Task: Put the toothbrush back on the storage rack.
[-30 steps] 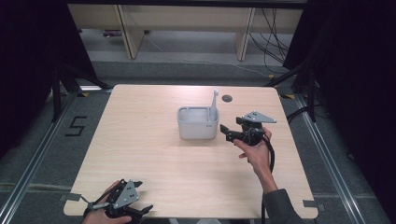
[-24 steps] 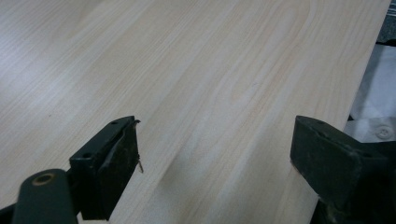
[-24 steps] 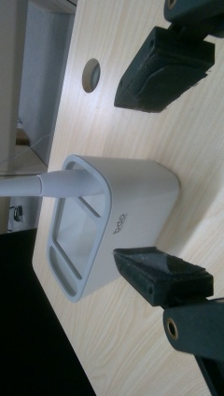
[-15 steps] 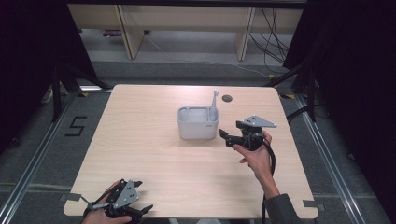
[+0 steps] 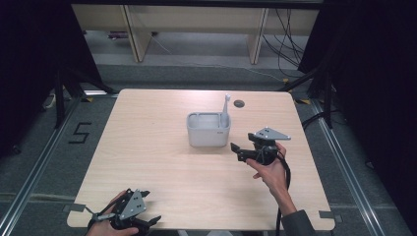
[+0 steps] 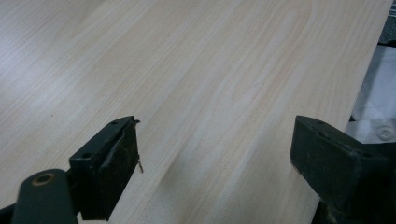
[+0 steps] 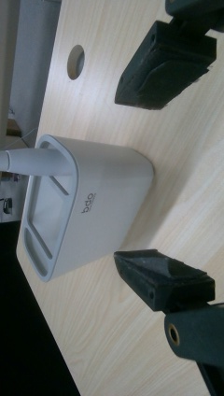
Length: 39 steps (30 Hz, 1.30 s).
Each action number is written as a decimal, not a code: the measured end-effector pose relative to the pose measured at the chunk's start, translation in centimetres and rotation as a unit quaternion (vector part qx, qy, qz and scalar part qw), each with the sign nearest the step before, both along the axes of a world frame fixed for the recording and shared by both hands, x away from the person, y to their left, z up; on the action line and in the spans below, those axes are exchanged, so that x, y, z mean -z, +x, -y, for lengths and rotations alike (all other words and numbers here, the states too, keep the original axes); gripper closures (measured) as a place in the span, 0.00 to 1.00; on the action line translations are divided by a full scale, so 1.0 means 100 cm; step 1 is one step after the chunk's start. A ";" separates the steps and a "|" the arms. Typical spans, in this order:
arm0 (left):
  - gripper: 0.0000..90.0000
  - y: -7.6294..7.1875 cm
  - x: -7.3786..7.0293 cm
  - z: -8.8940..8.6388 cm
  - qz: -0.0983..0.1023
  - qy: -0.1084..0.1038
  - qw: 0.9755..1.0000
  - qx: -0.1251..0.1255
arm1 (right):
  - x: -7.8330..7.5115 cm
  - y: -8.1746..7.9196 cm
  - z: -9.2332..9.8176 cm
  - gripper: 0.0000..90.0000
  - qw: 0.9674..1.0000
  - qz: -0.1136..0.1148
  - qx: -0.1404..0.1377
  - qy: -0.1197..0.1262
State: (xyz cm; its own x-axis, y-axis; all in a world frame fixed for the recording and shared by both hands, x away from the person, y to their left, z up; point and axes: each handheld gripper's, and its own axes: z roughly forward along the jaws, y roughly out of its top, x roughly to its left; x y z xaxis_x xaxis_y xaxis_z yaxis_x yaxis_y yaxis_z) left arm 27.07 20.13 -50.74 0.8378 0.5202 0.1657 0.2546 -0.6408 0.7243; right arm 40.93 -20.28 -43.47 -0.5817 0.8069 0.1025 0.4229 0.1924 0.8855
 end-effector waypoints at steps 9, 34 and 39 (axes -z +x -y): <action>0.16 0.000 0.000 0.000 0.000 0.000 1.000 0.000 | 0.007 -0.007 0.000 0.23 1.000 0.002 -0.004 -0.014; 0.16 0.000 0.000 0.000 0.003 0.009 1.000 -0.001 | 0.025 -0.027 -0.006 0.23 0.999 -0.018 -0.023 -0.028; 0.16 0.000 0.000 0.000 0.002 0.009 1.000 -0.001 | 0.027 -0.032 -0.007 0.23 0.999 -0.024 -0.030 -0.025</action>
